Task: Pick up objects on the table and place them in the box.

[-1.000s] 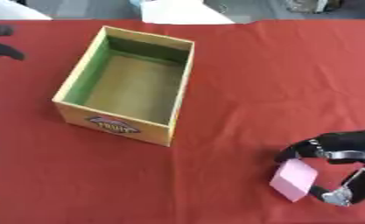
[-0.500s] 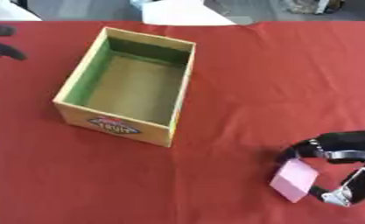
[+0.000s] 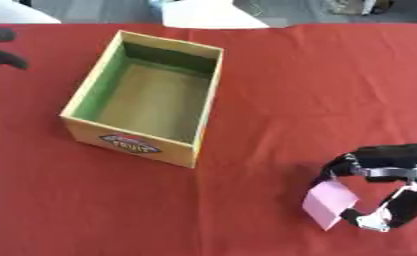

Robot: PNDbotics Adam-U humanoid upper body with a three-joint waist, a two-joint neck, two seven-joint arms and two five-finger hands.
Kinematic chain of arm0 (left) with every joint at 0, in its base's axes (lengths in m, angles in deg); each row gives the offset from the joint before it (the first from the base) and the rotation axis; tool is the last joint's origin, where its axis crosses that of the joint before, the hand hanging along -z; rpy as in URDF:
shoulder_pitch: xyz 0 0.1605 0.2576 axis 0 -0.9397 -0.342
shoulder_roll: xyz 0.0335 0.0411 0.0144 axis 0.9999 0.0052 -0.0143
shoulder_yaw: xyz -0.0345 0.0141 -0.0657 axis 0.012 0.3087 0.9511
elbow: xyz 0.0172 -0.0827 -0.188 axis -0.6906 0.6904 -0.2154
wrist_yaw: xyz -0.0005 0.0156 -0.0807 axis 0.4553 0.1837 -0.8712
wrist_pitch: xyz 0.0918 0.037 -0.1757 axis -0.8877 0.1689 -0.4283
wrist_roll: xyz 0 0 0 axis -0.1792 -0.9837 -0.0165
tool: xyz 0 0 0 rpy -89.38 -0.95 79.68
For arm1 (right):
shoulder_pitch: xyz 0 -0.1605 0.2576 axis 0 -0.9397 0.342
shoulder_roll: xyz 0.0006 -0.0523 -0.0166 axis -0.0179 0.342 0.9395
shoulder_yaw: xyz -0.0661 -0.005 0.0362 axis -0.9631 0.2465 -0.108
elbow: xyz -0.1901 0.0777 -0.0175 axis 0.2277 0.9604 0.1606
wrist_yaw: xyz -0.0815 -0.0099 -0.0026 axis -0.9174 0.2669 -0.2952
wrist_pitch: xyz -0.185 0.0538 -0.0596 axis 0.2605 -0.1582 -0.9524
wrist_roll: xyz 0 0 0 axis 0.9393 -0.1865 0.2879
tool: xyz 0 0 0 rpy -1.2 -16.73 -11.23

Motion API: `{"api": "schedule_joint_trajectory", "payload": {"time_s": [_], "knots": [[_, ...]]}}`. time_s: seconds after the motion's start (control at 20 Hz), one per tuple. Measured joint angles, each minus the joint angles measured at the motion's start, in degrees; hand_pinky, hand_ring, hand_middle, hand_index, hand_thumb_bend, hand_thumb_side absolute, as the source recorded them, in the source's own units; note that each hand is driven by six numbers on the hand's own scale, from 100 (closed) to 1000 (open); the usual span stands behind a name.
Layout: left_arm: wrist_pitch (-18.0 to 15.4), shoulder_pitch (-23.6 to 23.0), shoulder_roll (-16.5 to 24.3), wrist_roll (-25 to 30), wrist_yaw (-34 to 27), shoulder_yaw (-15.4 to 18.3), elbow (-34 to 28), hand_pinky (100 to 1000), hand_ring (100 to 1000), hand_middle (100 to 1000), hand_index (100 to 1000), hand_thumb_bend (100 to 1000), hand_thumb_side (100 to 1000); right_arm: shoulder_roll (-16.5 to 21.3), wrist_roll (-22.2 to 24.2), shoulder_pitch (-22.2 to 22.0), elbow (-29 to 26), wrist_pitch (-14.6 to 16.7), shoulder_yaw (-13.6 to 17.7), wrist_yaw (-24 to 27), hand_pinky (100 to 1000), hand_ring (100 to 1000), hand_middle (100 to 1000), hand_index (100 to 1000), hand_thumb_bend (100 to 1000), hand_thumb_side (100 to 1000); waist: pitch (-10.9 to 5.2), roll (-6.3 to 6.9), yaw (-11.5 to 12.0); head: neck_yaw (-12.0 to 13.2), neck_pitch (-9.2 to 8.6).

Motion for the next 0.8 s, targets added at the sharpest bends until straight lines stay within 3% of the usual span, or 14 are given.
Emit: {"api": "schedule_joint_trajectory", "payload": {"time_s": [0.45, 0.8], "knots": [[0.0, 0.0, -0.4, 0.0, 0.0, 0.0, 0.0, 533, 711, 595, 751, 100, 728, 0.0, -3.6, -0.3, -0.1, -0.3, 0.8, -0.3, 857, 728, 479, 717, 100, 487, 0.00, -0.07, -0.1, 0.0, 0.00], [0.1, -0.1, -0.4, 0.0, 0.0, 0.0, 0.0, 534, 711, 595, 750, 100, 726, 0.2, -6.7, 0.9, -1.9, -1.5, 3.2, -0.2, 842, 685, 468, 698, 100, 404, -0.25, -0.11, -0.3, 0.2, 0.00]]}}
